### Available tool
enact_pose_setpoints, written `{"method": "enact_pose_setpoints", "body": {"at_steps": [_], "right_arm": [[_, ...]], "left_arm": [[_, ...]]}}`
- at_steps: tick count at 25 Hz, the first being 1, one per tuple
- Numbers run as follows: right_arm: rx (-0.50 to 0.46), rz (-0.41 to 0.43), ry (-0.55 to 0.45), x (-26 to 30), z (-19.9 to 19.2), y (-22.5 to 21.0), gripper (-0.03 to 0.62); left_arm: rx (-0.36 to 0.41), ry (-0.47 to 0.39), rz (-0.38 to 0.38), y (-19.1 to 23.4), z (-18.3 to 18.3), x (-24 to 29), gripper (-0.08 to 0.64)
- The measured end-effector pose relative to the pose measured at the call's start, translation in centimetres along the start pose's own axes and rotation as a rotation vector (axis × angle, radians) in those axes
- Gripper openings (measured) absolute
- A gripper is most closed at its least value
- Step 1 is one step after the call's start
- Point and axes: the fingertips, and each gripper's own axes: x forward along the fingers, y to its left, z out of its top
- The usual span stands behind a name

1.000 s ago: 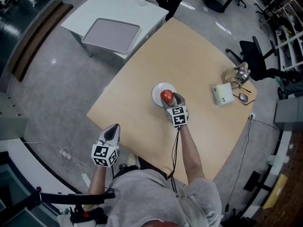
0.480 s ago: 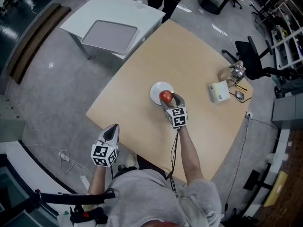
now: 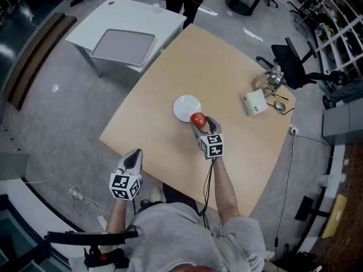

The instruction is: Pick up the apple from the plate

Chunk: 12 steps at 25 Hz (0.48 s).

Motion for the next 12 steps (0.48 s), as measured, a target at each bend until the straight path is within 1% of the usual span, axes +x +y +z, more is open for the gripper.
{"method": "enact_pose_setpoints", "body": {"at_steps": [8, 12], "right_arm": [[0.058, -0.051, -0.033, -4.4, -1.6, 0.0, 0.313], [0.11, -0.074, -0.057, -6.5, -2.1, 0.1, 0.313]], "left_arm": [[0.024, -0.002, -0.039, -1.6, -0.4, -0.3, 0.02], [0.037, 0.0, -0.062, -2.6, -0.4, -0.4, 0.02]]}}
